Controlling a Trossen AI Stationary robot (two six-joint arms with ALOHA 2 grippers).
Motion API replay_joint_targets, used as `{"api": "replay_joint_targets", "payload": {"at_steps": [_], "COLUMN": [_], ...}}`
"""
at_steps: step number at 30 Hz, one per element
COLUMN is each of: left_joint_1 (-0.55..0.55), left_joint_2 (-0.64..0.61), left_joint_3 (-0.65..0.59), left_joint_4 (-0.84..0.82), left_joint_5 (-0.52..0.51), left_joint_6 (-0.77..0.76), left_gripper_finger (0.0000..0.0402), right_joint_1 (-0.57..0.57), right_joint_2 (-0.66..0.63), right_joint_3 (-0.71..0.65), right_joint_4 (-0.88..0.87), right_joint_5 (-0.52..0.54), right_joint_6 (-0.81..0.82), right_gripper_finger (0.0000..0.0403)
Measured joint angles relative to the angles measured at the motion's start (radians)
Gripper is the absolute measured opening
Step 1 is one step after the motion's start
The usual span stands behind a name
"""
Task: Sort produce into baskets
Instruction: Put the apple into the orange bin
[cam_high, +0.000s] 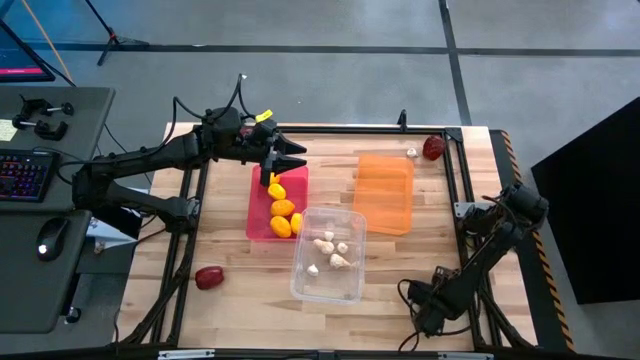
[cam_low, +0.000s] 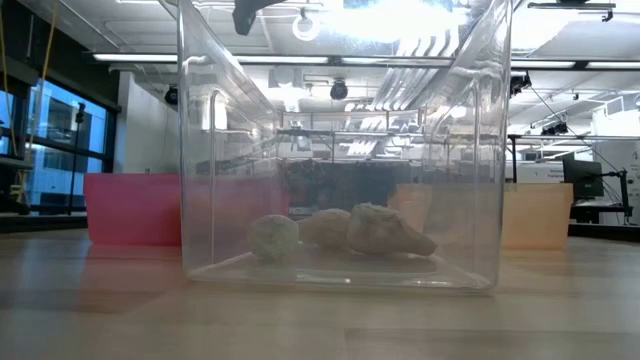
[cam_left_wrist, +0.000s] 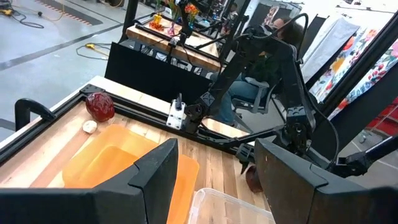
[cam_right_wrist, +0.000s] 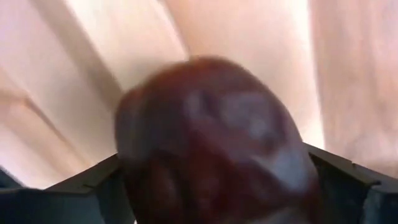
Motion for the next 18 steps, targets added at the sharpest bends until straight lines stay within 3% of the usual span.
{"api": "replay_joint_targets", "payload": {"at_steps": [6,11,15,18], "left_joint_1": [0.0,0.0,0.0,0.006], "left_joint_2": [0.0,0.0,0.0,-0.011], "left_joint_3": [0.0,0.0,0.0,-0.001], "left_joint_4": [0.0,0.0,0.0,0.001], "left_joint_5": [0.0,0.0,0.0,0.002], "left_joint_6": [0.004,0.005,0.013,0.031], "left_gripper_finger": [0.02,0.02,0.02,0.02], "right_joint_1": [-0.044,-0.096,-0.133,-0.159], "right_joint_2": [0.0,-0.01,-0.084,-0.186], "right_joint_3": [0.018,0.018,0.018,0.018], "right_joint_4": [-0.009,-0.022,-0.058,-0.131], "right_joint_5": [0.057,0.041,0.044,0.072], "right_joint_6": [-0.019,-0.065,-0.085,-0.085], "right_gripper_finger": [0.0321,0.0274,0.0228,0.0227]}}
